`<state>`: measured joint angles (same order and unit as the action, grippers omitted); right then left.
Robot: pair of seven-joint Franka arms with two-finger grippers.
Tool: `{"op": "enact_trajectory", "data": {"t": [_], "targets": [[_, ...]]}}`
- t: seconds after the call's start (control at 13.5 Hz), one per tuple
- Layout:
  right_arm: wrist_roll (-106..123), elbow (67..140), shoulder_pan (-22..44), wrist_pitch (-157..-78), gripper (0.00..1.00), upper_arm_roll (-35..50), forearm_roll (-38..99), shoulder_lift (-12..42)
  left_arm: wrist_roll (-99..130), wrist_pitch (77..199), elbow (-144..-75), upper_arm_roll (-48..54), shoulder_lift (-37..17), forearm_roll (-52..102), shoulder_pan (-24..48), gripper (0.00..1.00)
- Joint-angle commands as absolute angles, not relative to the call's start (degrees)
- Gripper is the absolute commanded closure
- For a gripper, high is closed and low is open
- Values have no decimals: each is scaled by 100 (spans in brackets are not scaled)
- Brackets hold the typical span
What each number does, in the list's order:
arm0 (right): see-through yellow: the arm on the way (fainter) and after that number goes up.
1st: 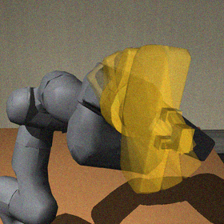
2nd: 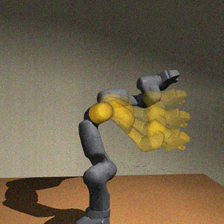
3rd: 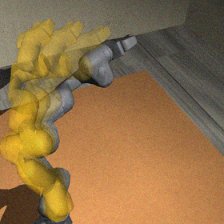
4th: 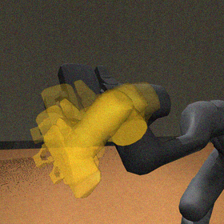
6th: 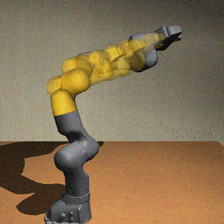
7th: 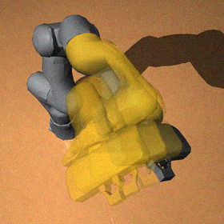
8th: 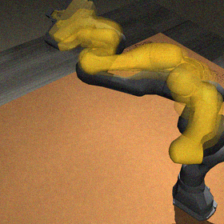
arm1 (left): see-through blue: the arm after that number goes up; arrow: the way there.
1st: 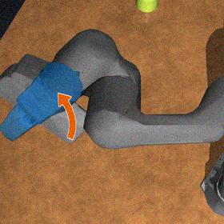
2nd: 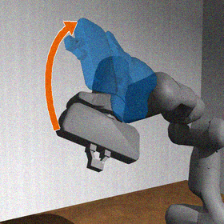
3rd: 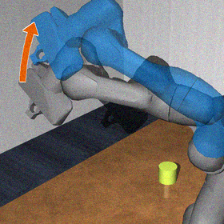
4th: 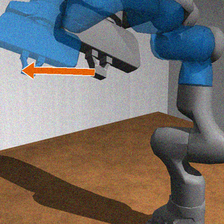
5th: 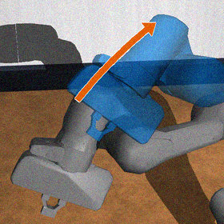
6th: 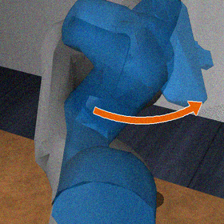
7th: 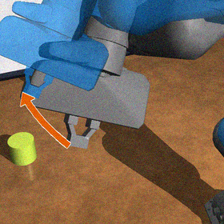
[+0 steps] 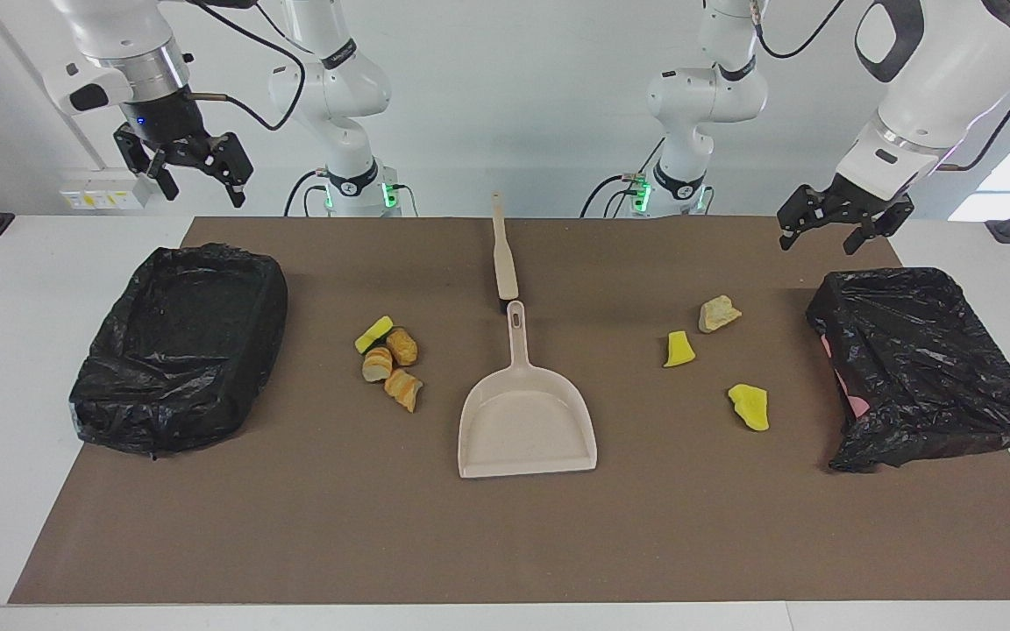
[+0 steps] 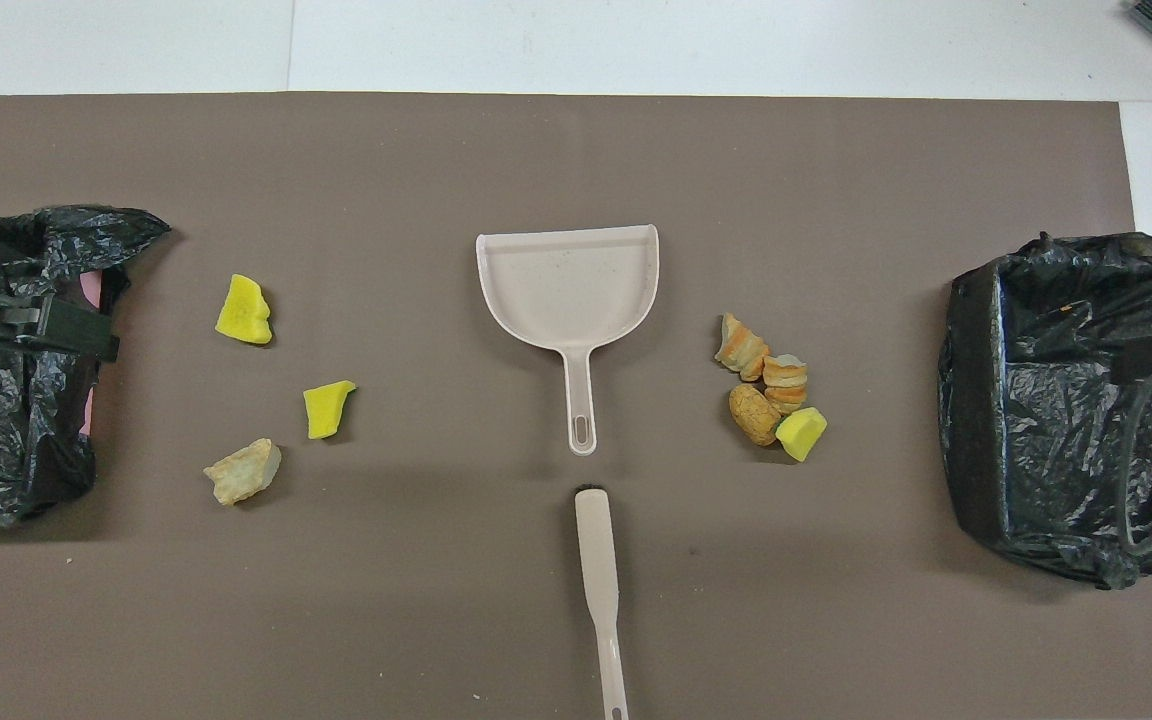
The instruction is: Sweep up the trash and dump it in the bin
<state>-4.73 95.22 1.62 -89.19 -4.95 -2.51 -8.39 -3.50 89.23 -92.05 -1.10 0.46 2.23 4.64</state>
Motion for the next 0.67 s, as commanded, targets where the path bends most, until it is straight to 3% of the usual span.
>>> {"op": "enact_trajectory", "data": {"t": [0.0, 0.59], "targets": [[-334, 9563, 70, -8894, 0, -483, -141, -879, -474, 8798, -9210, -105, 114, 246, 369, 0], [-369, 9589, 105, -8886, 0, -483, -132, -896, -448, 8842, -9255, -105, 132, 255, 378, 0]]}}
